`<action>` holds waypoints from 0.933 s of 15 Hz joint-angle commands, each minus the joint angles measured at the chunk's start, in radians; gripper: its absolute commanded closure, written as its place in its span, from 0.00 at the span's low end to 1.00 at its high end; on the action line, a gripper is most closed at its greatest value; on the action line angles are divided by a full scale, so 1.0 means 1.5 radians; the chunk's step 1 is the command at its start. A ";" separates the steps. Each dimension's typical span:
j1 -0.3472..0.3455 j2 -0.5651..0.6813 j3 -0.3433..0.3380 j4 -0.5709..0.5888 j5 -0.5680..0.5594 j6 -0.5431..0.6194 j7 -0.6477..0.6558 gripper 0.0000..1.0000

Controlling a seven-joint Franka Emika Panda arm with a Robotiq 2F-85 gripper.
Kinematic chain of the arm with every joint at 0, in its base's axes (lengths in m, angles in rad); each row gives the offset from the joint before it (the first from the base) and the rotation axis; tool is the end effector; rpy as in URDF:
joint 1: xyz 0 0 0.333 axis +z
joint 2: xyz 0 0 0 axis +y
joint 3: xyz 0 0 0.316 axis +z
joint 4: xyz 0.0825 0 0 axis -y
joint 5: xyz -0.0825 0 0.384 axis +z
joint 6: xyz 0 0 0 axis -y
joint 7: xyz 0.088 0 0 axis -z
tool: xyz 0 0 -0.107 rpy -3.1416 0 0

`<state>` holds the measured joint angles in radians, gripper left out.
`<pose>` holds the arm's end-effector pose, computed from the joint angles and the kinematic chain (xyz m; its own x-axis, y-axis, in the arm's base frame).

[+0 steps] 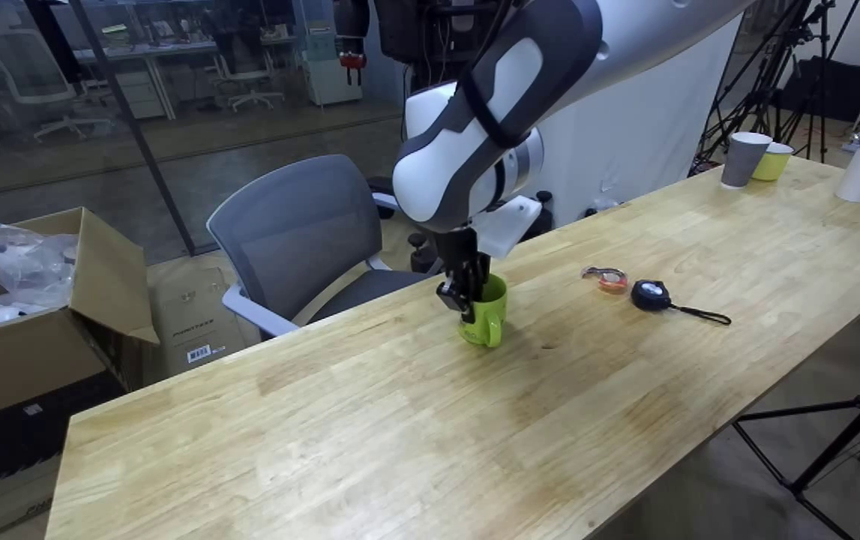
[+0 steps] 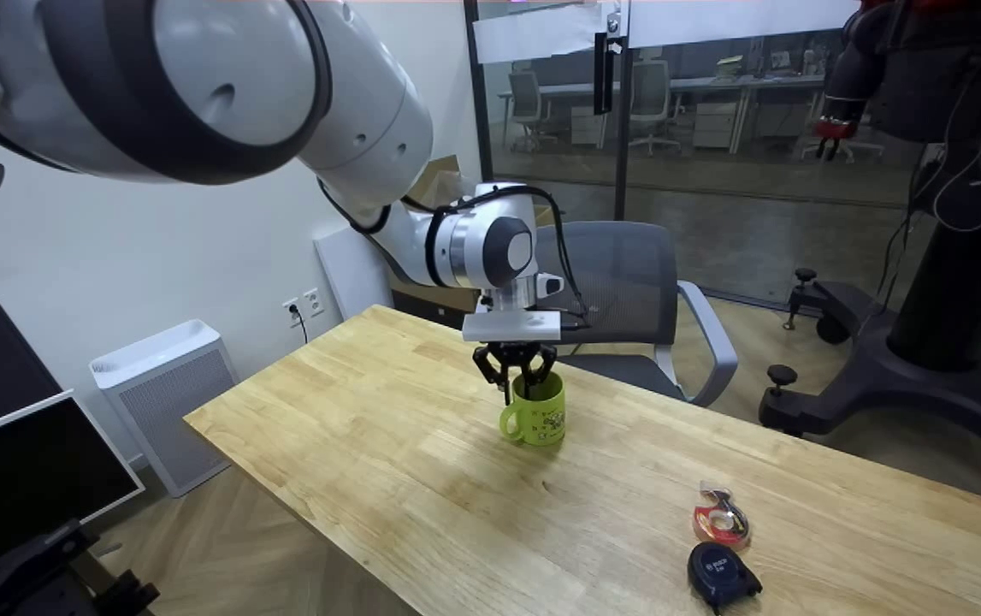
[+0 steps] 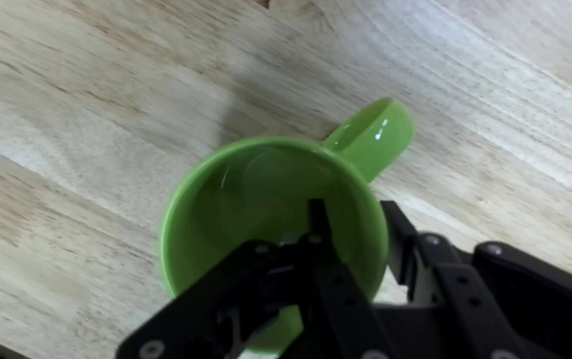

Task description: Move the green mug to the left

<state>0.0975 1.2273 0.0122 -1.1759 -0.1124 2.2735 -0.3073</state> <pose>0.7146 0.0737 0.0159 0.8748 0.4625 -0.1445 0.4700 -0.8824 0.0214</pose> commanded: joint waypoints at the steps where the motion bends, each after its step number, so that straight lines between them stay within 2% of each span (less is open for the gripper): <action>1: 0.002 -0.010 -0.007 0.003 -0.021 -0.014 0.030 0.38; 6: 0.001 -0.038 -0.014 0.018 -0.029 -0.026 0.041 0.05; 7: -0.001 -0.048 -0.014 0.021 -0.028 -0.032 0.041 0.01; 14: -0.006 -0.117 -0.014 0.019 -0.026 -0.068 0.045 0.00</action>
<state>0.0919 1.1020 -0.0099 -1.1314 -0.1386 2.2112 -0.2758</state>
